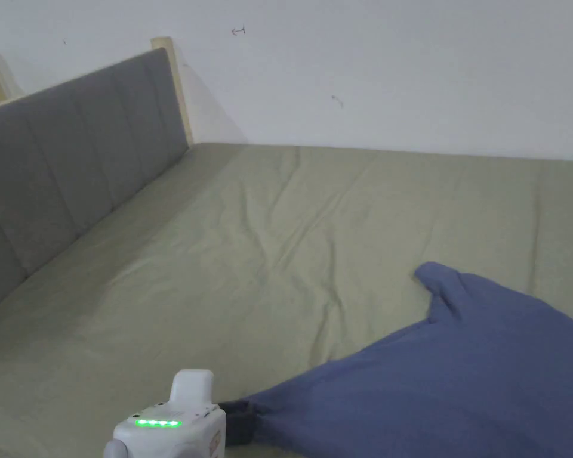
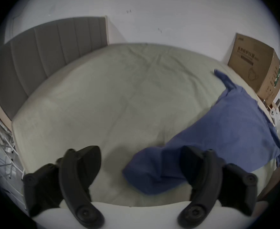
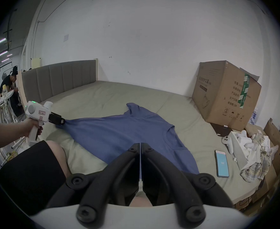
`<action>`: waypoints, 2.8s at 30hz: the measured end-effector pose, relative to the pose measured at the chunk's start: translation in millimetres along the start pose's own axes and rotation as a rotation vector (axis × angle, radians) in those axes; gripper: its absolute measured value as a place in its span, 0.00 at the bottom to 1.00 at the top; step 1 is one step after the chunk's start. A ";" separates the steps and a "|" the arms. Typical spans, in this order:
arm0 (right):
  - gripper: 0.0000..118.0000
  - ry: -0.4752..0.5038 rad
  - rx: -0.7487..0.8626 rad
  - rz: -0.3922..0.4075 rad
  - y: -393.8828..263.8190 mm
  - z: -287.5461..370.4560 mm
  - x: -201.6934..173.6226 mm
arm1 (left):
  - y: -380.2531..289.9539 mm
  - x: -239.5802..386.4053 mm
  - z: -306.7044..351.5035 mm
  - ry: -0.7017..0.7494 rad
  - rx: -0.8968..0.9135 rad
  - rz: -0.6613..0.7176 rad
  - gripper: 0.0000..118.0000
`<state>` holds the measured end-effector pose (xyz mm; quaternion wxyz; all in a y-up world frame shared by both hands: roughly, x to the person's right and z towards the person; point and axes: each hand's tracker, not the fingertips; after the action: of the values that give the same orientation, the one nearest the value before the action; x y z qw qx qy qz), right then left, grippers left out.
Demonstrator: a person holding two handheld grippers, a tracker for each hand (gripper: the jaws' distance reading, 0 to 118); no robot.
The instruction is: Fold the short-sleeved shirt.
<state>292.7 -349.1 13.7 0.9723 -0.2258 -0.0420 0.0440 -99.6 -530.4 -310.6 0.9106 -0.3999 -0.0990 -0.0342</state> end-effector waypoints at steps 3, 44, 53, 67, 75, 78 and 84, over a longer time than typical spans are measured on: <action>0.01 0.022 -0.018 -0.015 -0.6 -13.9 6.0 | -10.3 11.2 7.4 0.023 0.098 -0.032 0.55; 0.03 -0.081 0.027 0.015 131.6 -116.2 153.4 | 76.2 20.6 164.2 -0.250 0.427 -0.023 0.04; 0.03 -0.155 0.267 -0.157 199.2 66.5 180.8 | 168.3 32.2 284.3 -0.312 0.665 -0.119 0.04; 0.03 -0.201 0.446 -0.195 320.9 -34.5 228.2 | 351.9 84.4 273.9 -0.098 0.820 -0.254 0.04; 0.03 -0.323 0.551 -0.038 399.0 -151.8 268.6 | 452.9 105.1 203.3 0.021 0.884 -0.241 0.04; 0.03 -0.344 0.565 -0.033 417.0 -189.1 278.0 | 476.6 115.7 178.9 0.069 0.909 -0.250 0.04; 0.03 -0.340 0.546 -0.014 406.2 -255.6 286.3 | 494.5 136.5 113.7 0.127 0.884 -0.279 0.04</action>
<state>575.8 -67.2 -377.1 0.9763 0.0542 -0.1921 0.0841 86.5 -109.3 -563.9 0.9845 0.0463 -0.1010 -0.1355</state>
